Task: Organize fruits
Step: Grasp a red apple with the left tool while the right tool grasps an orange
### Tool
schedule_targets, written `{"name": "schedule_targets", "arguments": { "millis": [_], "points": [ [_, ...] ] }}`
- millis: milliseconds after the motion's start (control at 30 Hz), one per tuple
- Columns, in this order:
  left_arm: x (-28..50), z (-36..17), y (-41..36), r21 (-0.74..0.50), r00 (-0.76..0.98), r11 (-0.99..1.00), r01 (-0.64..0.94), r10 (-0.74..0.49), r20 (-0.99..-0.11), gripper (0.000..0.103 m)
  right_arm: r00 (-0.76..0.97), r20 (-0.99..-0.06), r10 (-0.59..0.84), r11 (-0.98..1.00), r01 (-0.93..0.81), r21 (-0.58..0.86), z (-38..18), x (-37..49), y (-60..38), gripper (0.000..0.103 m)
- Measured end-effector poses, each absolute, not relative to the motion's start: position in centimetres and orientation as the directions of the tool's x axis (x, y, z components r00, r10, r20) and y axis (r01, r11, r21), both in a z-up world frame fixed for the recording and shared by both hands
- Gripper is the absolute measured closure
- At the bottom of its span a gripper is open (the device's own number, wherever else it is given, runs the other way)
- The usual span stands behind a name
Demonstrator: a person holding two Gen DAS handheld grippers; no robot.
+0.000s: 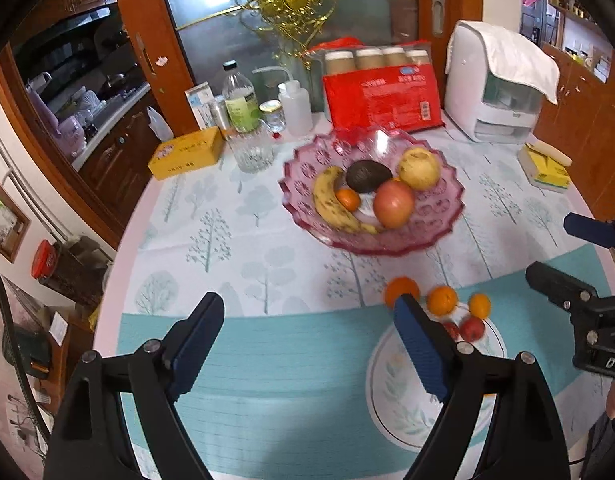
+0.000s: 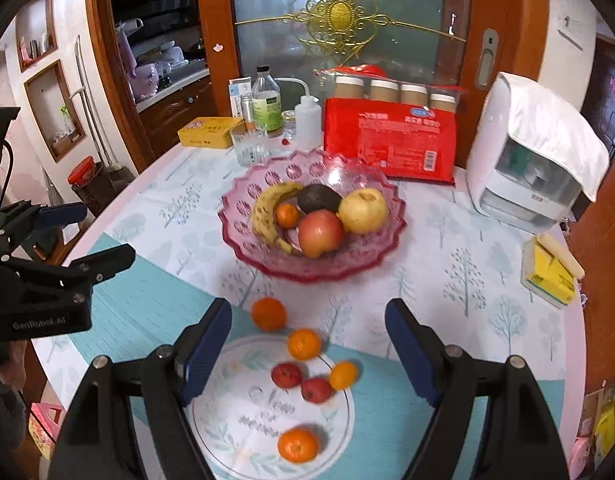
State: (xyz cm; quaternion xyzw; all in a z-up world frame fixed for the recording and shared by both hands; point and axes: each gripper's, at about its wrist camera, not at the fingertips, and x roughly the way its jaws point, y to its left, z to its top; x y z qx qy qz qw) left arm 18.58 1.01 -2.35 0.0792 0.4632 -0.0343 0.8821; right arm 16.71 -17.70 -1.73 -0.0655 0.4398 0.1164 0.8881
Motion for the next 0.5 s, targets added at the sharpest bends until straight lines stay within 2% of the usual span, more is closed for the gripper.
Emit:
{"name": "schedule_targets", "arguments": {
  "millis": [500],
  "points": [
    [15.0,-11.0,-3.2,0.039,0.431,0.978,0.205,-0.054,-0.901,0.017,0.493,-0.862,0.114,0.989,-0.135,0.054,-8.7,11.3,-23.5,0.023]
  ]
}}
